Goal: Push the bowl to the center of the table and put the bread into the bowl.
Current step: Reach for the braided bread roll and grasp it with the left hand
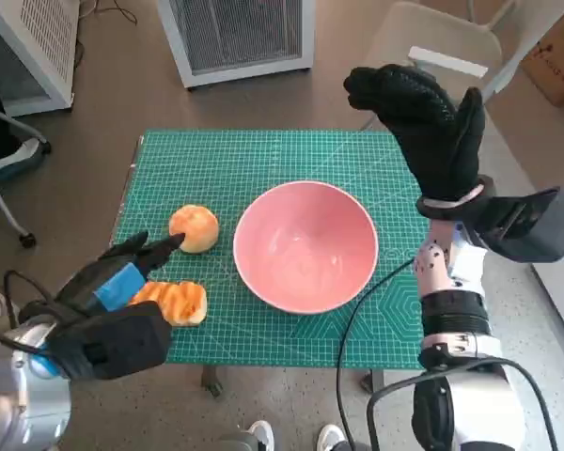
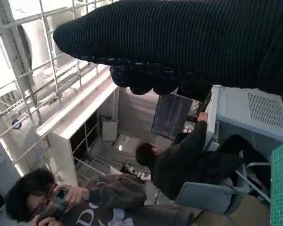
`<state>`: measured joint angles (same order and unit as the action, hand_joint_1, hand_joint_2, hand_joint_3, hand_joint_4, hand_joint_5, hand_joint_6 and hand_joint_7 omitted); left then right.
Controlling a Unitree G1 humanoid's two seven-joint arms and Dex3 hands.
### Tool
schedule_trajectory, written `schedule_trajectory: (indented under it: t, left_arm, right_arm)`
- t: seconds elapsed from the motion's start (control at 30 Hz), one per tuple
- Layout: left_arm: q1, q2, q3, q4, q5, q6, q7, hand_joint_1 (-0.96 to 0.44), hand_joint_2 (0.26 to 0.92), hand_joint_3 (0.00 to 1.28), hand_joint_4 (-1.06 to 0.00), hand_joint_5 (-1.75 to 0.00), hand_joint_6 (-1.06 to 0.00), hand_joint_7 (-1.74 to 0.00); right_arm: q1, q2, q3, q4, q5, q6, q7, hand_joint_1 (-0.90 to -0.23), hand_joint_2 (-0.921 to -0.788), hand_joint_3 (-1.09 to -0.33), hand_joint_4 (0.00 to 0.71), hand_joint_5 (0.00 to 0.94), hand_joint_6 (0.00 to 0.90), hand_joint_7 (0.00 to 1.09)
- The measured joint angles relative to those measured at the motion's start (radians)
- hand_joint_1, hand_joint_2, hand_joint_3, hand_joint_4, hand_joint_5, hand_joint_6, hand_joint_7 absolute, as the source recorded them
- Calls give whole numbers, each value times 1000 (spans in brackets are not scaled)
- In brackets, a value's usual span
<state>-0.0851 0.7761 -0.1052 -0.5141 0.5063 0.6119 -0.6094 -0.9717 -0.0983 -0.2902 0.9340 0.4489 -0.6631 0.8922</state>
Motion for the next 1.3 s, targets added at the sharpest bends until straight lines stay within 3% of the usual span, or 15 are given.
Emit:
schedule_trajectory:
  t: [0.6,1.1,1.17,1.23,1.3]
  left_arm:
    - [-106,-33,-148,249,66,27,-7,-222,784,0,-83,-4,-239,-7]
    - [-132,-80,-198,390,115,-6,62,-138,783,0,-170,-22,-328,-35]
    - [-134,-85,-202,405,121,-16,76,-59,797,6,-266,-26,-433,-57]
    - [-138,-90,-204,426,128,-32,98,-32,802,8,-303,-19,-473,-56]
    - [-142,-97,-207,445,140,-49,122,22,827,19,-529,-115,-597,-106]
  right_arm:
    - [3,-1,-2,-18,9,9,3,-631,-921,-719,234,1,251,164]
    - [7,-1,-2,-29,17,19,3,-633,-921,-712,233,0,232,197]
    - [8,-1,-2,-30,17,19,3,-633,-921,-712,233,0,229,201]
    - [8,-1,-2,-31,18,20,3,-633,-921,-712,233,0,227,205]
    - [9,-1,-2,-32,19,21,3,-631,-921,-710,233,0,200,256]
